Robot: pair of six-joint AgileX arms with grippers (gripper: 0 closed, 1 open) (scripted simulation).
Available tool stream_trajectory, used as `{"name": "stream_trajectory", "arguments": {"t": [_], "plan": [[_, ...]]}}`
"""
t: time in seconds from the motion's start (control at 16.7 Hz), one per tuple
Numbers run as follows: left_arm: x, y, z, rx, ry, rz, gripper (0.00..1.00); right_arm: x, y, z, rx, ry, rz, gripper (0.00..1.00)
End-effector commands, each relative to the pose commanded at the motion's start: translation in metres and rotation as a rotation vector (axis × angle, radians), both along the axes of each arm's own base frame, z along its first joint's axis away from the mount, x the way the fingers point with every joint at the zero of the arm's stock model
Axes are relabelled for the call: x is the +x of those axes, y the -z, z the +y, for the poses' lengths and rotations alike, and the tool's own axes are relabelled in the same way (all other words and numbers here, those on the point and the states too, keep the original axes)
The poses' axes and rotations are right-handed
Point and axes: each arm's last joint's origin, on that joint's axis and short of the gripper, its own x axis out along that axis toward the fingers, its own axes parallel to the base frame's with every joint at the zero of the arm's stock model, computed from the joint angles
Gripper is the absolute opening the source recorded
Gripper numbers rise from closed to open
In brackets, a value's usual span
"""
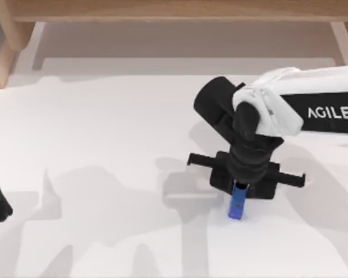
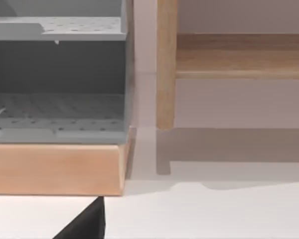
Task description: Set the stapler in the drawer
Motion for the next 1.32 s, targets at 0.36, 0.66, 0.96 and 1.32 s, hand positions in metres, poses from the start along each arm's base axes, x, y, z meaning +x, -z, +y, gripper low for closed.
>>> {"name": "stream_trajectory", "arguments": {"t": [0.36, 0.66, 0.96, 1.32], "plan": [[0.0, 0.0, 0.0, 0.0, 0.0, 0.0, 1.0, 0.0, -0.028, 0.0, -0.003, 0.0, 0.004, 0.0], [0.0, 0.0, 0.0, 0.0, 0.0, 0.0, 1.0, -0.001, -0.029, 0.003, 0.001, -0.013, 0.001, 0.0], [0.0, 0.0, 0.0, 0.0, 0.0, 0.0, 1.0, 0.019, -0.062, 0.01, 0.067, -0.157, -0.055, 0.0], [0.0, 0.0, 0.0, 0.0, 0.0, 0.0, 1.0, 0.104, -0.113, -0.1, 0.038, -0.206, -0.111, 0.0]]}}
